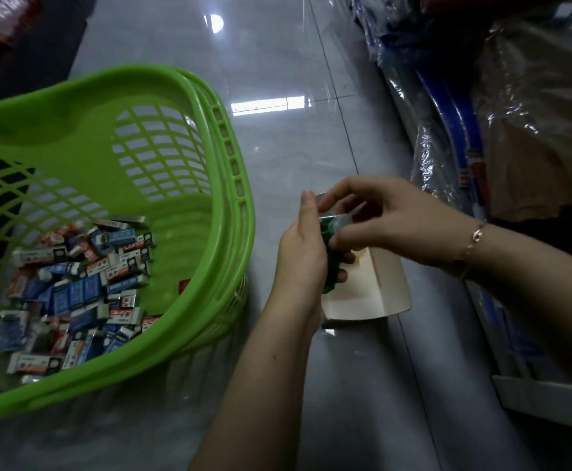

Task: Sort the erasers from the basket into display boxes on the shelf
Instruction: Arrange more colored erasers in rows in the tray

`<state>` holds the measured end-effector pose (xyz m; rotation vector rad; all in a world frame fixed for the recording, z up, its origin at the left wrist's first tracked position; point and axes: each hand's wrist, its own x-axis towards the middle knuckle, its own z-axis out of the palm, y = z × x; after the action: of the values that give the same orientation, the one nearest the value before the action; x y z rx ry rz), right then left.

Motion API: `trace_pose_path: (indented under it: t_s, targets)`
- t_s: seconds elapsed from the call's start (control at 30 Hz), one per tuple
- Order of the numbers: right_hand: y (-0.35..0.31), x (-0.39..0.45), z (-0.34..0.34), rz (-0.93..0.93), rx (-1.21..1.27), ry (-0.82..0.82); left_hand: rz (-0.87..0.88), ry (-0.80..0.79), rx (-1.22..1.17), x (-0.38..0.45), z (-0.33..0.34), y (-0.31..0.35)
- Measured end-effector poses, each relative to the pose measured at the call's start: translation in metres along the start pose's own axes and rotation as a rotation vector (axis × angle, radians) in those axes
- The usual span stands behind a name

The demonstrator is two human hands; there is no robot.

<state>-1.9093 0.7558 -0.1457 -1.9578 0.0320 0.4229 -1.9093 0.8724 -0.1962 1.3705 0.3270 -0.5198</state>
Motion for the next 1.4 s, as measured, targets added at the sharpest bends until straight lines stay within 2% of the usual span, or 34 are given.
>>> trace_pose_path:
  t_s: [0.03,0.1,0.23,0.43,0.6,0.67,0.77,0.83,0.9,1.0,1.07,1.27,1.4]
  targets:
    - [0.001,0.0,0.002,-0.023,-0.055,0.02,-0.01,-0.013,0.0,-0.001,0.0,0.001]
    - [0.004,0.0,0.002,-0.009,-0.009,0.062,-0.033,-0.042,-0.04,0.0,-0.002,0.002]
    - [0.011,0.002,-0.004,0.124,0.333,0.1,-0.036,-0.087,-0.167,0.001,-0.011,0.001]
    - [0.017,0.003,-0.008,0.176,0.496,0.088,0.057,-0.126,-0.155,0.001,-0.013,-0.004]
    - [0.026,0.005,-0.012,0.216,0.594,0.072,0.032,-0.108,-0.15,0.001,-0.012,-0.007]
    - [0.029,0.004,-0.013,0.233,0.592,0.05,0.028,-0.097,-0.077,0.001,-0.014,-0.007]
    - [0.034,0.005,-0.012,0.253,0.458,0.095,0.189,0.065,0.372,0.003,-0.019,-0.016]
    - [0.04,0.009,-0.006,0.25,0.151,0.177,0.35,0.251,0.715,0.004,-0.024,-0.025]
    - [0.048,0.014,0.005,0.244,-0.186,0.218,0.366,0.316,0.878,0.003,-0.029,-0.032]
    - [0.061,0.022,0.031,0.265,-0.488,0.183,0.203,0.215,0.856,0.006,-0.035,-0.038]
    - [0.07,0.026,0.048,0.271,-0.592,0.17,0.156,0.164,0.787,0.009,-0.037,-0.038]
    - [0.098,0.032,0.081,0.242,-0.535,0.182,0.098,0.101,0.655,0.017,-0.041,-0.037]
    - [0.104,0.035,0.086,0.227,-0.426,0.278,0.085,0.088,0.607,0.021,-0.044,-0.037]
